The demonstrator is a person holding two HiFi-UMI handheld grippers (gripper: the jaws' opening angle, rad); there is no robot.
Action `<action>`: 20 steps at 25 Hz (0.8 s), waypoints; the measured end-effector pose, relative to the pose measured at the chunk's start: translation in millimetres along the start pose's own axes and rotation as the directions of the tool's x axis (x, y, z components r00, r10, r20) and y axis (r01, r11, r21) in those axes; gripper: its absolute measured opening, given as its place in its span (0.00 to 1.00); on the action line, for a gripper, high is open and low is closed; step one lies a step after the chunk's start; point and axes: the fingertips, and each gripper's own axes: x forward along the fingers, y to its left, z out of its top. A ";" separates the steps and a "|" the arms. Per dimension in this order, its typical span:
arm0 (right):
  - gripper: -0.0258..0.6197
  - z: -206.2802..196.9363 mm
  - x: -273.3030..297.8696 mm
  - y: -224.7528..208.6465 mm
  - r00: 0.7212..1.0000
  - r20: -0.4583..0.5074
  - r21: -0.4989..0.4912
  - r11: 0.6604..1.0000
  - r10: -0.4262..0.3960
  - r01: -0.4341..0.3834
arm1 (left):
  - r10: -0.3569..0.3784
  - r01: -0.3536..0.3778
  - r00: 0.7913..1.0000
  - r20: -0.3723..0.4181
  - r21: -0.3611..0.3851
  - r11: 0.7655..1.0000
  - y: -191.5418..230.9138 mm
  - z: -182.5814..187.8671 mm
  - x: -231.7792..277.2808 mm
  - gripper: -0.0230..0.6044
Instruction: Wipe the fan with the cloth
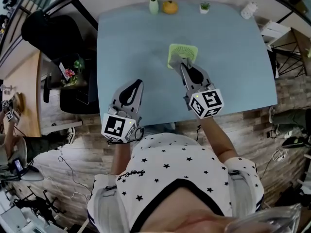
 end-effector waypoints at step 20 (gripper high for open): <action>0.07 -76.9 90.0 -35.5 0.974 -0.210 -0.113 0.991 -0.089 0.066 | 0.126 -0.127 0.992 -0.019 -0.012 0.992 54.6 5.2 -7.4 0.09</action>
